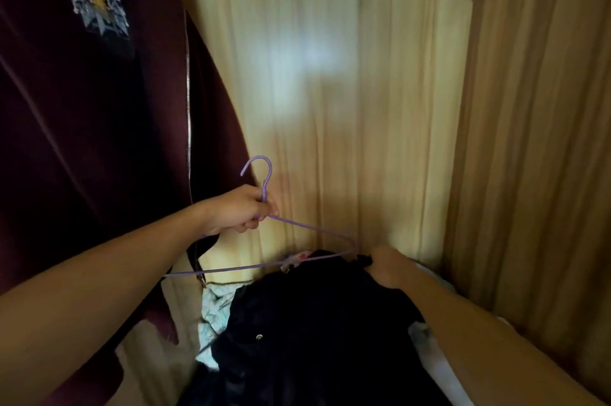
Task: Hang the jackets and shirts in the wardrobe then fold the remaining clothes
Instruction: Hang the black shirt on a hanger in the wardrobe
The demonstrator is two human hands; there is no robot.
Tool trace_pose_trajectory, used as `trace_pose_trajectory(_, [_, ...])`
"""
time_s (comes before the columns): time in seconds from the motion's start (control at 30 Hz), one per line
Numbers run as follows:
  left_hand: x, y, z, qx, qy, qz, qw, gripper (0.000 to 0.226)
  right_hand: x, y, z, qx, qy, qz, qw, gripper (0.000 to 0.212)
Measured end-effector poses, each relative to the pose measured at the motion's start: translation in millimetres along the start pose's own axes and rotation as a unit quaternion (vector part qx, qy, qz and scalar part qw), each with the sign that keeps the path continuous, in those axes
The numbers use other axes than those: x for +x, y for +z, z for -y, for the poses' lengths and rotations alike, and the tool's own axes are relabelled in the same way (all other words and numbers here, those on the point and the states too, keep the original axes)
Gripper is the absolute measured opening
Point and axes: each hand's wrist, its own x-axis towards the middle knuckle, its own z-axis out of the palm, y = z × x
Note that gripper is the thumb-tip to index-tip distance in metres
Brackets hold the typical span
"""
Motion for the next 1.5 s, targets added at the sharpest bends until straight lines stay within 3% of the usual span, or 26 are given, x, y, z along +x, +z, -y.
trace_pose_trajectory(0.13, [-5, -6, -2, -0.027, 0.005, -0.048, 0.998, 0.011, -7, -41, 24, 0.052, 0.005, -0.092, 0.994, 0.038])
trace_pose_trajectory(0.3, [-18, -32, -22, -0.085, 0.045, -0.120, 0.988, 0.014, -12, -76, 41, 0.018, 0.023, -0.112, 0.993, 0.044])
trace_pose_trajectory(0.53, [-32, -13, -20, -0.041, 0.036, -0.075, 0.996, 0.016, -14, -122, 89, 0.209, 0.012, -0.135, 0.969, 0.011])
trace_pose_trajectory(0.77, [-22, 30, -23, -0.018, 0.043, -0.077, 0.996, 0.023, -34, -141, 160, 0.280, -0.105, -0.187, 0.936, 0.015])
trace_pose_trajectory(0.9, [-17, 52, -24, -0.057, 0.060, -0.139, 0.987, 0.024, -47, -142, 186, 0.377, -0.118, -0.128, 0.910, 0.020])
trace_pose_trajectory(1.0, [-19, 53, -12, -0.114, 0.073, -0.168, 0.977, 0.024, -57, -146, 172, 0.434, -0.108, 0.027, 0.894, 0.016])
trace_pose_trajectory(1.07, [-19, 51, -4, -0.147, 0.074, -0.182, 0.970, 0.025, -54, -140, 162, 0.373, -0.118, 0.046, 0.919, 0.021])
trace_pose_trajectory(1.13, [-17, 49, 0, -0.164, 0.078, -0.188, 0.965, 0.028, -50, -131, 157, 0.194, -0.151, -0.001, 0.969, 0.027])
trace_pose_trajectory(1.2, [-14, 48, 2, -0.173, 0.082, -0.183, 0.964, 0.027, -50, -118, 155, 0.074, -0.155, 0.007, 0.985, 0.038])
trace_pose_trajectory(1.37, [-13, 50, 14, -0.110, 0.137, -0.169, 0.970, 0.017, -61, -96, 154, 0.100, -0.162, 0.077, 0.979, 0.061])
trace_pose_trajectory(1.47, [-7, 43, 24, 0.054, 0.188, -0.161, 0.967, 0.004, -54, -85, 148, 0.035, -0.161, 0.024, 0.986, 0.082])
trace_pose_trajectory(1.5, [-4, 42, 29, 0.116, 0.195, -0.170, 0.959, 0.011, -48, -82, 143, 0.019, -0.149, 0.000, 0.989, 0.083])
